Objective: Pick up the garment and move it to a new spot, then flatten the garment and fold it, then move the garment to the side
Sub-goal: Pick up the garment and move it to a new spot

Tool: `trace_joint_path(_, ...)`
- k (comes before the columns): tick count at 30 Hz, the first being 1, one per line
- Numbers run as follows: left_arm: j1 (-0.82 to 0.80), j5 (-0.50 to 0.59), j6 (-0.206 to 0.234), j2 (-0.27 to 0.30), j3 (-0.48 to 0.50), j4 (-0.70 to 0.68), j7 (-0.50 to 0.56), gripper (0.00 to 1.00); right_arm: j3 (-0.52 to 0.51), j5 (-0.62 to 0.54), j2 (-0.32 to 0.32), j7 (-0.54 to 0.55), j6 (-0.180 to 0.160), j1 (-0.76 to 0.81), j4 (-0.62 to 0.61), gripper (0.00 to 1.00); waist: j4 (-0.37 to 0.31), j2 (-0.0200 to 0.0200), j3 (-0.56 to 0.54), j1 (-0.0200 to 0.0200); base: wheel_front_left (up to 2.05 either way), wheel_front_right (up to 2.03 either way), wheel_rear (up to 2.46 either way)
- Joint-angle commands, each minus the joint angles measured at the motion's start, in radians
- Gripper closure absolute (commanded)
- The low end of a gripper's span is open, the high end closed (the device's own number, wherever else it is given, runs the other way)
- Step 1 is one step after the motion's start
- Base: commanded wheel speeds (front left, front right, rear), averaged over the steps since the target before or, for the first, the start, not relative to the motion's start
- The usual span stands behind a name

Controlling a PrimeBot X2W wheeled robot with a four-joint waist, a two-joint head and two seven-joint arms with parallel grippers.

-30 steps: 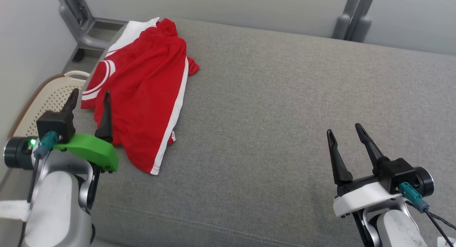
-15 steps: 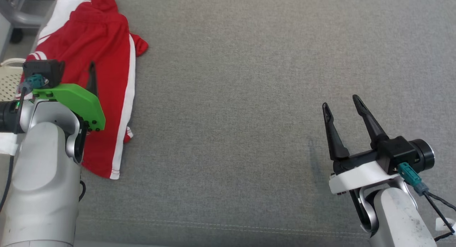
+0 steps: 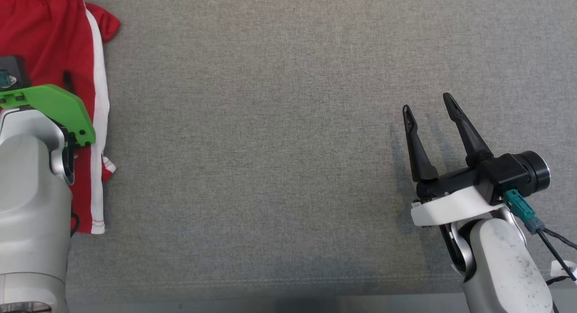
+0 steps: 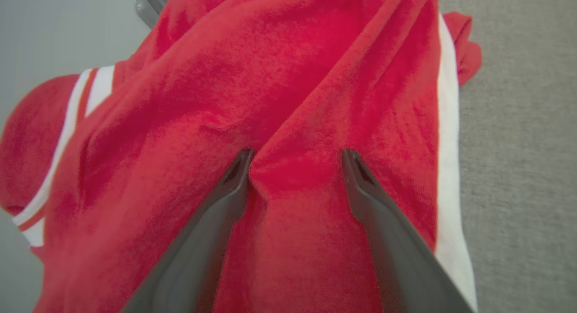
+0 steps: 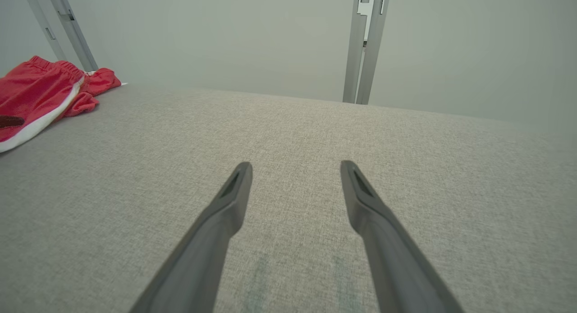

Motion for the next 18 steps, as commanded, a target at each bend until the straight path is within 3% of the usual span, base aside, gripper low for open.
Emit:
trace_joint_path(1, -0.017, 0.011, 0.011, 0.014, -0.005, 0.017, 0.006, 0.00, 0.004, 0.007, -0.004, -0.004, 0.000, -0.017, -0.004, 0.00, -0.028, 0.0000, 0.041, -0.0001, 0.00, 0.00, 0.00)
trace_joint_path(8, -0.017, 0.002, 0.022, 0.012, -0.012, 0.095, 0.038, 0.00, 0.014, 0.016, -0.004, -0.004, 0.000, -0.028, 0.007, 0.00, -0.029, 0.0000, 0.057, -0.0001, 0.00, 0.00, 0.00)
trace_joint_path(9, -0.015, -0.001, 0.018, 0.010, -0.015, 0.103, 0.038, 0.24, 0.016, 0.017, -0.004, -0.004, 0.000, -0.028, 0.009, 0.00, -0.028, 0.0000, 0.055, -0.0001, 0.00, 0.00, 0.00)
trace_joint_path(10, -0.014, -0.002, 0.010, 0.008, -0.018, 0.110, 0.034, 0.58, 0.017, 0.019, -0.004, -0.004, 0.000, -0.029, 0.012, 0.00, -0.027, 0.0000, 0.053, -0.0001, 0.00, 0.00, 0.00)
trace_joint_path(11, -0.013, -0.004, 0.006, 0.006, -0.019, 0.114, 0.027, 1.00, 0.019, 0.021, -0.004, -0.004, 0.000, -0.031, 0.013, 0.00, -0.026, 0.0000, 0.050, -0.0001, 0.00, 0.00, 0.00)
trace_joint_path(18, -0.011, -0.002, -0.039, -0.001, -0.044, 0.106, -0.042, 1.00, 0.011, 0.025, -0.004, -0.004, 0.000, -0.025, 0.022, 0.00, -0.011, 0.0000, 0.011, -0.0001, 0.00, 0.00, 0.00)
